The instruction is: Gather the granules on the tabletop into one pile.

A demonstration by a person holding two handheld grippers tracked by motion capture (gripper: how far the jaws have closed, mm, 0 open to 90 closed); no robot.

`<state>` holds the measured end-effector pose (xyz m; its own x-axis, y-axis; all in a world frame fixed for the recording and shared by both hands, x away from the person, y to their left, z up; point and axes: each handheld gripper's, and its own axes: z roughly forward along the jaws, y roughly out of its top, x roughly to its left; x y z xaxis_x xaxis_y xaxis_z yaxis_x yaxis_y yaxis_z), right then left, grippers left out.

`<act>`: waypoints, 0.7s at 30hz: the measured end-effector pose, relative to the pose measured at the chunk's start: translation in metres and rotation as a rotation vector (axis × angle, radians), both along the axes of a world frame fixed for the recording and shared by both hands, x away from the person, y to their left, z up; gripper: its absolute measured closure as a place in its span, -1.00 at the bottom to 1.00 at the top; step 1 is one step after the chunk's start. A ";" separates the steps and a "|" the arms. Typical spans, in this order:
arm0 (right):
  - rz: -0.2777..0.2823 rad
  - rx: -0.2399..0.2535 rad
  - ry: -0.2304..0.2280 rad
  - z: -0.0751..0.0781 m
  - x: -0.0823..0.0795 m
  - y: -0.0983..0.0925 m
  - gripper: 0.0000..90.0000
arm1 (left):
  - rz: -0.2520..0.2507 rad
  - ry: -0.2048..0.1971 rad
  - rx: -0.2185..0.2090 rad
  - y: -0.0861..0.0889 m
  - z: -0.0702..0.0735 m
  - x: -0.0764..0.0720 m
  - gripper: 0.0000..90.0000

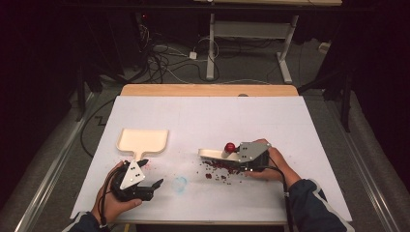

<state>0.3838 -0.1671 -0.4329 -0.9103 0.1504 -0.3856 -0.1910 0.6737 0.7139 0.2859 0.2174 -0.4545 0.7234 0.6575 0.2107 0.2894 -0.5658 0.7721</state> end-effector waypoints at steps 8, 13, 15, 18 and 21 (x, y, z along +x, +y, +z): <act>-0.140 0.134 0.051 0.029 -0.005 -0.012 0.51 | 0.004 0.000 -0.002 0.001 0.002 -0.001 -0.57; -0.197 0.206 0.199 0.046 -0.029 0.002 0.51 | 0.008 -0.014 -0.006 0.002 0.004 -0.003 -0.57; -0.210 0.223 0.269 0.045 -0.041 0.013 0.51 | 0.010 -0.019 -0.005 0.004 0.005 -0.004 -0.57; -0.234 0.212 0.365 0.036 -0.056 0.033 0.51 | 0.011 -0.028 -0.006 0.005 0.006 -0.005 -0.57; -0.265 0.206 0.446 0.022 -0.063 0.052 0.51 | 0.010 -0.027 -0.006 0.005 0.006 -0.005 -0.57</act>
<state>0.3209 -0.1155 -0.4113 -0.8993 0.4279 0.0901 0.3169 0.4959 0.8085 0.2810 0.2219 -0.4482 0.7108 0.6661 0.2259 0.2739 -0.5579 0.7834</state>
